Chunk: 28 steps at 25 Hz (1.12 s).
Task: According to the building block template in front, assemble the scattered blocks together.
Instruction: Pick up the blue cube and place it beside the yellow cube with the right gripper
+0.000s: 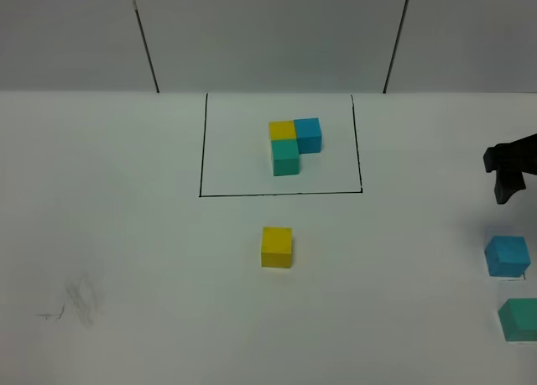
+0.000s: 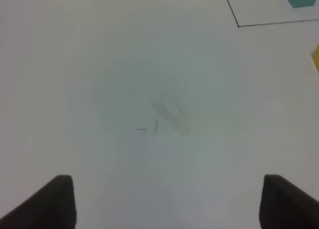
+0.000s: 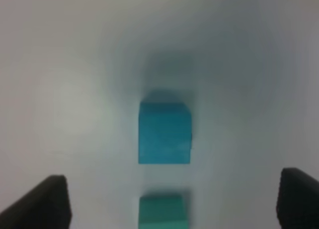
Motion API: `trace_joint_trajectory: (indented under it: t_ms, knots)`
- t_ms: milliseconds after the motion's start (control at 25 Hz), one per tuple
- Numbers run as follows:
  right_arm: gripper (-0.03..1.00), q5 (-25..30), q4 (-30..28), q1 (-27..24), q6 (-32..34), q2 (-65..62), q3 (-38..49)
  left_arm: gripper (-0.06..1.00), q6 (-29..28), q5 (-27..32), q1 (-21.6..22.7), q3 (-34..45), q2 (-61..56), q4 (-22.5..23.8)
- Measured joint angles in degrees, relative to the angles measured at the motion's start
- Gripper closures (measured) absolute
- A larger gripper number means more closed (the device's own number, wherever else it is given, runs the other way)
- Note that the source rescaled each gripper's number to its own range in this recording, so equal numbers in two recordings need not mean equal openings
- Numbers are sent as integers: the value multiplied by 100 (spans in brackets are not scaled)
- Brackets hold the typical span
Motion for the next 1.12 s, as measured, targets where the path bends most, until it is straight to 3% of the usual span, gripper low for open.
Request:
trace_joint_trajectory:
  t_ms: [560,1120]
  knots:
    - [24,-1203,68,0,36,597,851,27,0,0,0,0,0,0]
    - [24,-1520,98,-193,53,1103,887,27,0,-2,0,0,0,0]
